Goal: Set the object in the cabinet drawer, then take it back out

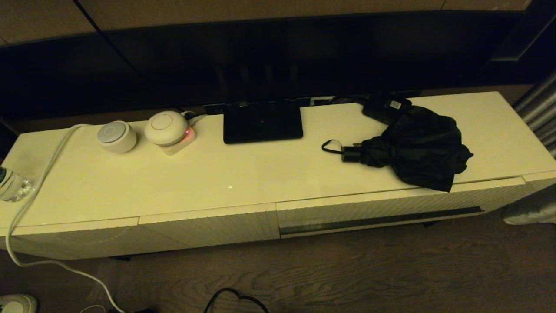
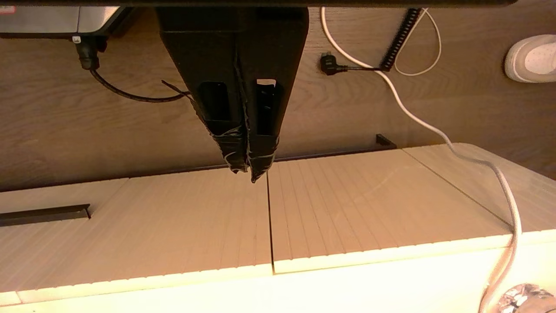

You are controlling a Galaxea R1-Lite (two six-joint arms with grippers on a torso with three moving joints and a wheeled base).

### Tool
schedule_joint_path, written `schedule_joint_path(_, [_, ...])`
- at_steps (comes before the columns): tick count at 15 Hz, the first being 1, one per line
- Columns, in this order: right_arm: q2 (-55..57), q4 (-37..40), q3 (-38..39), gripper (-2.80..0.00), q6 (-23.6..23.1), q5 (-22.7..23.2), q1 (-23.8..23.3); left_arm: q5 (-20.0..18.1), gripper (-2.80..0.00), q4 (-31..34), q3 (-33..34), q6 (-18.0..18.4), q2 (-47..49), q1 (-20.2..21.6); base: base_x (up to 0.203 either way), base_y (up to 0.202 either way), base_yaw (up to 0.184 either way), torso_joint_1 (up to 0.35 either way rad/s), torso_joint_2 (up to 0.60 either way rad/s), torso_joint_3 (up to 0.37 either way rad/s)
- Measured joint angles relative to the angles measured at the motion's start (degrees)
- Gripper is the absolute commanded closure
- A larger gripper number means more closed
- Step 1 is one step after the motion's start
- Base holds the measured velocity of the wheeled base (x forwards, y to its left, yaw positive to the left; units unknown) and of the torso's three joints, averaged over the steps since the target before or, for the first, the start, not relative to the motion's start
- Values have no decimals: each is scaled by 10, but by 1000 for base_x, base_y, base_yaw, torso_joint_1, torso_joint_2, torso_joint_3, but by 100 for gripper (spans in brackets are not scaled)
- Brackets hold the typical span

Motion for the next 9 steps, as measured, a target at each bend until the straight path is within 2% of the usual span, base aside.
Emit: schedule_joint_path(9, [0, 6, -1, 0, -7, -2, 0, 0, 0, 0, 0, 0, 0, 0, 0, 0, 0, 0, 0, 0])
